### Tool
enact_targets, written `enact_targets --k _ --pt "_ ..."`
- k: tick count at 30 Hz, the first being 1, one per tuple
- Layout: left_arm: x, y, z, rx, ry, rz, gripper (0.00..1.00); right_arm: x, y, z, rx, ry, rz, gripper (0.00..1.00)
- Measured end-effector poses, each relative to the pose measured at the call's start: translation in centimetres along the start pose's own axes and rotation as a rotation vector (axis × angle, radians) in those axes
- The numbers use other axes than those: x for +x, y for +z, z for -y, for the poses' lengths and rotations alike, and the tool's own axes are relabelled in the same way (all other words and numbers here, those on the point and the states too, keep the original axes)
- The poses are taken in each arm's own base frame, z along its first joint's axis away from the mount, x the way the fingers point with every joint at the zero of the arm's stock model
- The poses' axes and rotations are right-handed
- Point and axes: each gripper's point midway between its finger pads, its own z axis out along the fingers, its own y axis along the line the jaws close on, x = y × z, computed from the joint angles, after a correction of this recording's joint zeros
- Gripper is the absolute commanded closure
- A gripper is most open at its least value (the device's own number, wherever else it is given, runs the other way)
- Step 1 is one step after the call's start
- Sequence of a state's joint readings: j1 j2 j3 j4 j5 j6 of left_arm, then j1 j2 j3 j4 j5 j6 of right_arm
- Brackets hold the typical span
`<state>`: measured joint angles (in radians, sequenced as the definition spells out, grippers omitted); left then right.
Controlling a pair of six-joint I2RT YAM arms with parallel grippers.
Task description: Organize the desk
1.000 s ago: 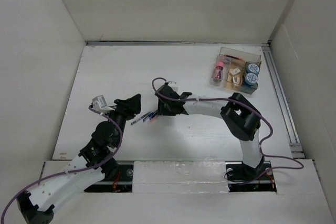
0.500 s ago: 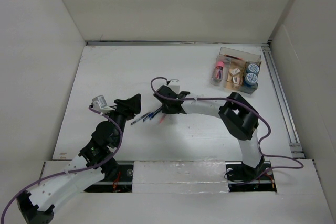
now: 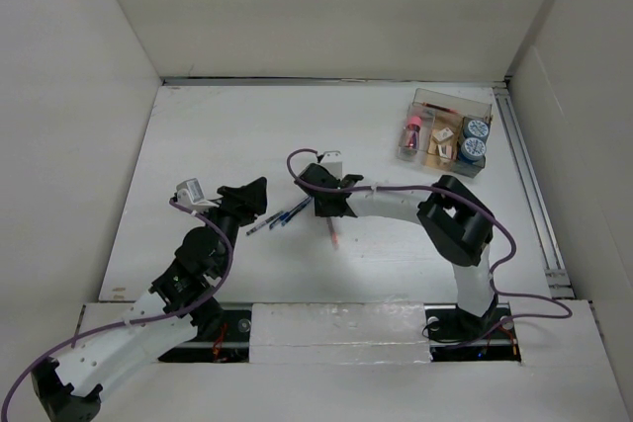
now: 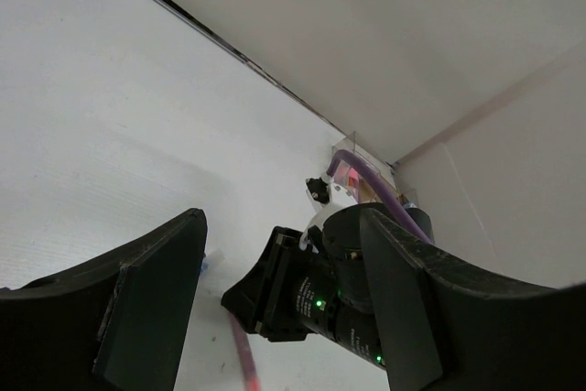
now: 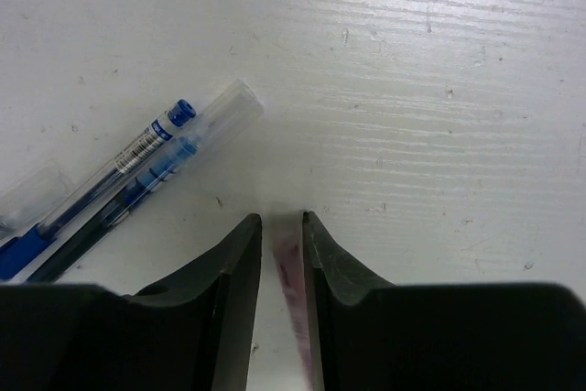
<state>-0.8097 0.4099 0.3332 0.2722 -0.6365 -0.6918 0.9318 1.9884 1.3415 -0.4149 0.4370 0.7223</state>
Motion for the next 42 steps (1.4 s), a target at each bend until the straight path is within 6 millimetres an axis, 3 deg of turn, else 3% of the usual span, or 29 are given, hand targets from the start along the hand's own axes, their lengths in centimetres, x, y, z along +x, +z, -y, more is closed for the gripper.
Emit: enact_targets --k 2,6,13,24,27,31,32,35,36,38,42 --pt "0.0 0.0 0.0 0.000 0.000 0.000 0.36 0.0 0.1 0.0 -0.002 0.002 0.002 0.71" --pt "0.0 0.0 0.0 0.000 0.000 0.001 0.36 0.0 0.0 0.4 -0.017 0.018 0.008 0.57" --pt "0.0 0.0 0.0 0.000 0.000 0.001 0.36 0.7 -0.6 1.2 -0.028 0.024 -0.007 0.56" --pt "0.2 0.0 0.0 0.002 0.004 -0.007 0.36 2.2 -2.1 5.9 0.031 0.040 -0.042 0.39" --pt "0.3 0.1 0.0 0.001 0.007 -0.010 0.36 2.5 -2.2 6.6 0.040 0.042 -0.047 0.45" --pt "0.5 0.1 0.0 -0.001 0.011 -0.015 0.36 3.3 -2.7 7.2 0.042 0.023 -0.069 0.46" --pt "0.5 0.1 0.0 -0.001 0.012 -0.016 0.36 3.5 -2.7 7.2 0.042 0.018 -0.072 0.50" --pt "0.5 0.2 0.0 0.002 0.010 -0.016 0.36 3.8 -2.9 7.0 0.033 0.001 -0.078 0.78" --pt "0.5 0.2 0.1 0.003 0.010 -0.016 0.36 3.9 -2.9 6.9 0.028 -0.001 -0.080 0.92" --pt "0.5 0.2 0.1 0.006 0.008 -0.016 0.36 3.9 -2.9 6.7 0.026 0.006 -0.077 0.99" --pt "0.5 0.3 0.3 0.010 0.006 -0.016 0.36 3.5 -2.8 6.7 0.020 0.033 -0.079 1.00"
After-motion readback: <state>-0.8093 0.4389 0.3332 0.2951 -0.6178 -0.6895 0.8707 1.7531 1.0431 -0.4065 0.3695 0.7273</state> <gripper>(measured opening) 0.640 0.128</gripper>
